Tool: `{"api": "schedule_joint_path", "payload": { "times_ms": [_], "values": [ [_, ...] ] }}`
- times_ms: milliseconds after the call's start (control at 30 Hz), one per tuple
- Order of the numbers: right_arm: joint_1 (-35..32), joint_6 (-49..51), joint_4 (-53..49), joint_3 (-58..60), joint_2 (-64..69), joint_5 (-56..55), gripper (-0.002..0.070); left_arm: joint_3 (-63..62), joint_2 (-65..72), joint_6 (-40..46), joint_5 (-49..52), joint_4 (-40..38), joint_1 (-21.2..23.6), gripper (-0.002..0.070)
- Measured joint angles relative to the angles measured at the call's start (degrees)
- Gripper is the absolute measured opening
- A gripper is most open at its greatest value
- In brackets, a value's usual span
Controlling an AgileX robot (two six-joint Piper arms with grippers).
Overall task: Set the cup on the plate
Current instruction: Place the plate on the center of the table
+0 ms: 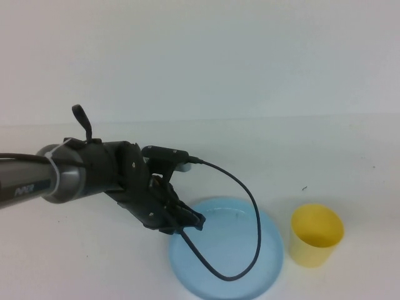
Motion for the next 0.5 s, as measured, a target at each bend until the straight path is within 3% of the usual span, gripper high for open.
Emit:
{"api": "schedule_joint_path", "payload": {
  "times_ms": [67, 267, 400, 500],
  "values": [
    [0.0, -0.4, 0.4, 0.0, 0.5, -0.6, 0.0389, -0.1, 0.4, 0.7, 0.0, -0.2, 0.0, 0.0071],
    [0.0, -4.9, 1.9, 0.0, 4.8, -1.8, 0.0391, -2.0, 0.7, 0.5, 1.0, -0.8, 0.0, 0.035],
    [0.0, -10.4, 6.0, -0.1, 8.5, -4.8, 0.0392, -5.1, -0.4, -0.6, 5.3, 2.8, 0.0, 0.0391],
    [1.5, -12.5, 6.7, -1.4, 12.0, -6.6, 0.0391, -6.4, -4.7, -3.9, 7.5, 10.8, 0.0, 0.0385]
  ]
}}
